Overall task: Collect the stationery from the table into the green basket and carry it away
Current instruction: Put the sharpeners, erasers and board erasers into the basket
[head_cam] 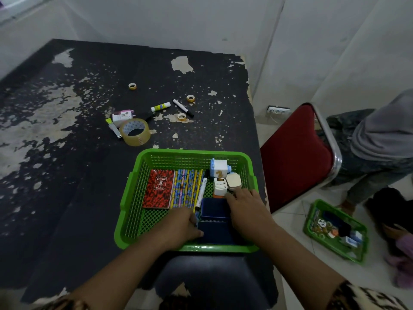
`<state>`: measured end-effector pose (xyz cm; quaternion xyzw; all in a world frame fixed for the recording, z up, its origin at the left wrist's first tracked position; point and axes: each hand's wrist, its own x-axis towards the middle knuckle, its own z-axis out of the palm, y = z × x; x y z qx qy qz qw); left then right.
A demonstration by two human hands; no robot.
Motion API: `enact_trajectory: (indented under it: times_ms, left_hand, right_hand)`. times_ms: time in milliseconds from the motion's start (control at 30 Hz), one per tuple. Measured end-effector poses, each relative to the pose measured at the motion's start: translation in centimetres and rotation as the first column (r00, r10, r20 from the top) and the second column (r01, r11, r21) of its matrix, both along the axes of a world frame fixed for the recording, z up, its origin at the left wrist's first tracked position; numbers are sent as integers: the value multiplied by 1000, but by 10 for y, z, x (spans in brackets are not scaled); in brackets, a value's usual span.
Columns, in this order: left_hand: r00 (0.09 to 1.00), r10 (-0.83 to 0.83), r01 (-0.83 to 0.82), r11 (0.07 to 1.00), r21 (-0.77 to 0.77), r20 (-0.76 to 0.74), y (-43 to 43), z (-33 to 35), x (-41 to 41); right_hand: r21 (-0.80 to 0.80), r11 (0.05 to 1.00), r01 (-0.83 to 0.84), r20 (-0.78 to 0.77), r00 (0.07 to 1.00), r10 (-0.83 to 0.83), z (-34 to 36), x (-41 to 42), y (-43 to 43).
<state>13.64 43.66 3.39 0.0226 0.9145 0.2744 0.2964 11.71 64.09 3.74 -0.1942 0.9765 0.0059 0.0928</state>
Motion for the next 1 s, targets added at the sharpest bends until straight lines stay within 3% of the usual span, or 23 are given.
enact_trajectory:
  times_ms: [100, 267, 433, 567, 767, 1000]
  left_hand:
    - [999, 35, -35, 998, 59, -4, 10, -6, -1]
    - [978, 183, -174, 980, 94, -103, -2, -7, -13]
    - [974, 152, -141, 987, 72, -169, -3, -10, -30]
    - [989, 82, -75, 996, 57, -125, 6, -19, -31]
    - [971, 194, -176, 975, 132, -138, 6, -23, -35]
    - [970, 187, -174, 980, 96, -153, 8, -26, -45]
  right_hand:
    - [50, 999, 9, 57, 998, -12, -1, -1, -2]
    - [-66, 998, 21, 9, 1000, -21, -6, 1, -5]
    - [-82, 991, -105, 41, 993, 109, -11, 4, -10]
    - [-32, 993, -113, 76, 990, 115, -6, -1, -5]
    - [-69, 990, -127, 66, 989, 131, -11, 2, -12]
    - [-105, 991, -81, 97, 991, 91, -8, 0, -15]
